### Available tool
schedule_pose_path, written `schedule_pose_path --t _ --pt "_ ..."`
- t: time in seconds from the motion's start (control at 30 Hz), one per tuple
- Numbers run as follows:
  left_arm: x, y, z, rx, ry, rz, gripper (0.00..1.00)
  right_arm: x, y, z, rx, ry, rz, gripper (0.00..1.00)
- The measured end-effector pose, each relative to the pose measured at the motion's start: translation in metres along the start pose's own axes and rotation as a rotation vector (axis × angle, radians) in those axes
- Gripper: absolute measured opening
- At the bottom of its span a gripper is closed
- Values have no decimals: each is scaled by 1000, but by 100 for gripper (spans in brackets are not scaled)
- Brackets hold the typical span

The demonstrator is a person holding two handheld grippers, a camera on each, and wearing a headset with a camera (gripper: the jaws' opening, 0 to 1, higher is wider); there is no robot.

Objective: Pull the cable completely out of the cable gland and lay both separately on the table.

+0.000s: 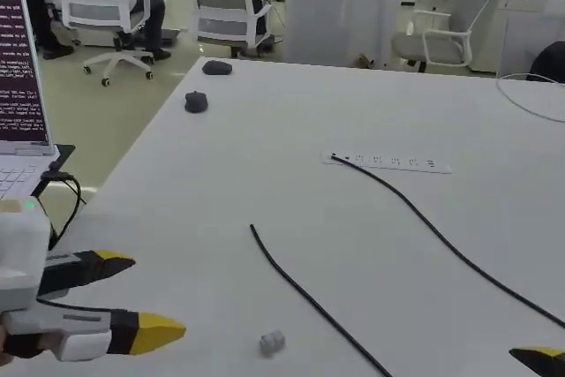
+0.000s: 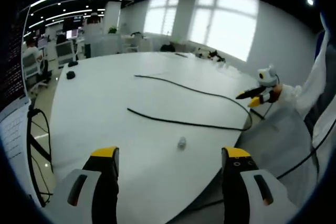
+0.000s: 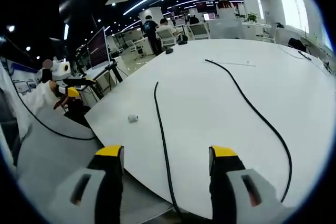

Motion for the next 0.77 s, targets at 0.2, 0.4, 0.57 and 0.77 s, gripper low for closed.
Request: schedule_pose_path --t 0.2,0.4,0.57,0.77 --pt "-4 -5 1 -24 22 -22 83 -9 -8 -1 33 -23 0 67" --pt "-6 -6 3 -43 34 -24 85 -11 -11 -2 49 -28 -3 67" --pt "-4 -7 5 -45 31 -29 84 -11 -13 -1 60 -34 -3 66" --pt "-3 -9 7 -52 29 -27 85 -10 -15 -1 64 -24 -9 66"
Point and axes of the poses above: the centre of the closed fingertips' face, and the gripper's own axes: x roughly forward along the fingers, z roughly to its right, y roughly out of its top, the point moved 7 cm from there along -x, roughly backward along the fingers, and after that the axes turned 9 degrees about z, right-handed, at the moved point
